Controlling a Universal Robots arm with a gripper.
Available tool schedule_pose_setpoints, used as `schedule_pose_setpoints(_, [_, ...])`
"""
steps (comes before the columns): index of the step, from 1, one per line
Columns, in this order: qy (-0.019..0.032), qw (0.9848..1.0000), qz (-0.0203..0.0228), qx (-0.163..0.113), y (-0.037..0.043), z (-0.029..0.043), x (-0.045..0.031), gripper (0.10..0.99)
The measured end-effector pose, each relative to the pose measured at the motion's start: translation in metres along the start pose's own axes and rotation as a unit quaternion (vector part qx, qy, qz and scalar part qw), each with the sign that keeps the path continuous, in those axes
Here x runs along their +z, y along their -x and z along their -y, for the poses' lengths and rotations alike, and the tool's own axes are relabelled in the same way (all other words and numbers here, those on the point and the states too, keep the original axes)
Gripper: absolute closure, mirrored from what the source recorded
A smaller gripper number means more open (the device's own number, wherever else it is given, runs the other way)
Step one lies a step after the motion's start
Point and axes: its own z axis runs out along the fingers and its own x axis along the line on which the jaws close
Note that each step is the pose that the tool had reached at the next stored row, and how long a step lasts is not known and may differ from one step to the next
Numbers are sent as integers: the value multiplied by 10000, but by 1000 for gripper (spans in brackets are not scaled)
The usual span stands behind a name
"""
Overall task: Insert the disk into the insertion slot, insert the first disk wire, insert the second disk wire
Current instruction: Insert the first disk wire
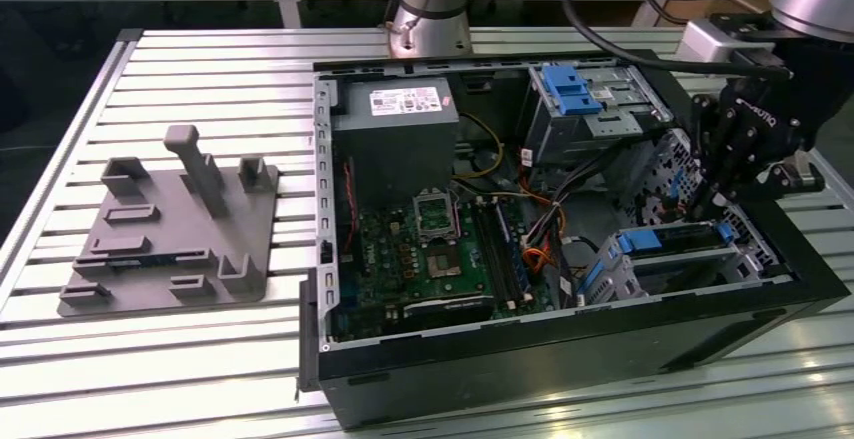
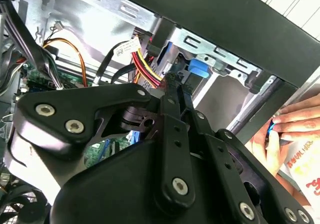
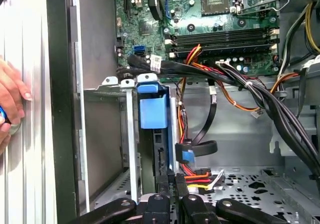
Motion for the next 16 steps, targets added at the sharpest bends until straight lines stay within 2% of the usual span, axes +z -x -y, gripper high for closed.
schedule_pose_setpoints(3, [-7, 10000, 45, 1, -47, 0, 7, 922])
schedule_pose_setpoints(11, [-3, 10000, 50, 1, -55, 0, 10, 922])
schedule_pose_setpoints(16, [16, 10000, 87, -9, -81, 1, 14, 922])
